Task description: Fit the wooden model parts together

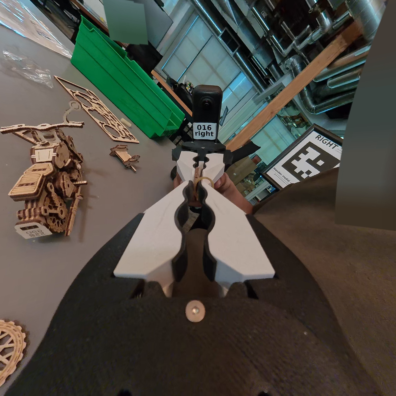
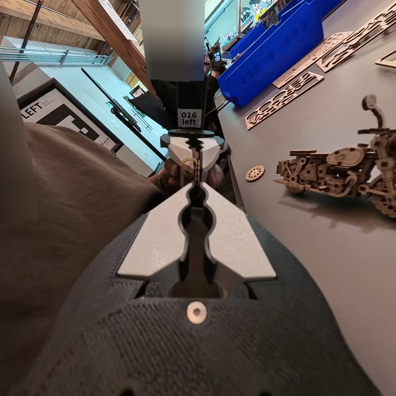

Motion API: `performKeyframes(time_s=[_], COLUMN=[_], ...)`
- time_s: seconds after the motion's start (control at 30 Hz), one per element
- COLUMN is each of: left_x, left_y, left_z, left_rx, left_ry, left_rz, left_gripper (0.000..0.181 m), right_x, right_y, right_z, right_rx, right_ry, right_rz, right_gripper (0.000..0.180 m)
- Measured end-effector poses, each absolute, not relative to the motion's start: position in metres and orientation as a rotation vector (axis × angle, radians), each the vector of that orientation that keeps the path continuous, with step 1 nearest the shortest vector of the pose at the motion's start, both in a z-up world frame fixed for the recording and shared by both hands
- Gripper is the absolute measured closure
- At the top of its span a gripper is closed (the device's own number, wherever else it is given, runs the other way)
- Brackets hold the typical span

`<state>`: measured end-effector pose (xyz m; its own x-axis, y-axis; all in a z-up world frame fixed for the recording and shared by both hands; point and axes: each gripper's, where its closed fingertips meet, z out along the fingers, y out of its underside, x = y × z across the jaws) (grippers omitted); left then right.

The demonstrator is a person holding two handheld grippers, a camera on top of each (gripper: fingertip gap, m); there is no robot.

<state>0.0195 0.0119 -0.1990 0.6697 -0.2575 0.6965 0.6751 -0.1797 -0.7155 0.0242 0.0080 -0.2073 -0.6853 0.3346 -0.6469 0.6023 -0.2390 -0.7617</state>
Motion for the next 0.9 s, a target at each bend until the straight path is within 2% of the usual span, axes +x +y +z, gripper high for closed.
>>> performKeyframes(time_s=[0.33,0.9], left_x=[0.018,0.018], left_y=[0.016,0.015], left_z=[-0.213,-0.211], left_rx=[-1.643,-1.627], left_ry=[-0.367,-0.378], left_rz=[-0.764,-0.811], left_gripper=[0.174,0.17], right_x=[0.023,0.023], right_y=[0.005,0.003], right_z=[-0.224,-0.218], right_rx=[1.175,1.153], right_ry=[1.985,1.84], right_rz=[-1.949,-2.003], right_gripper=[0.178,0.178])
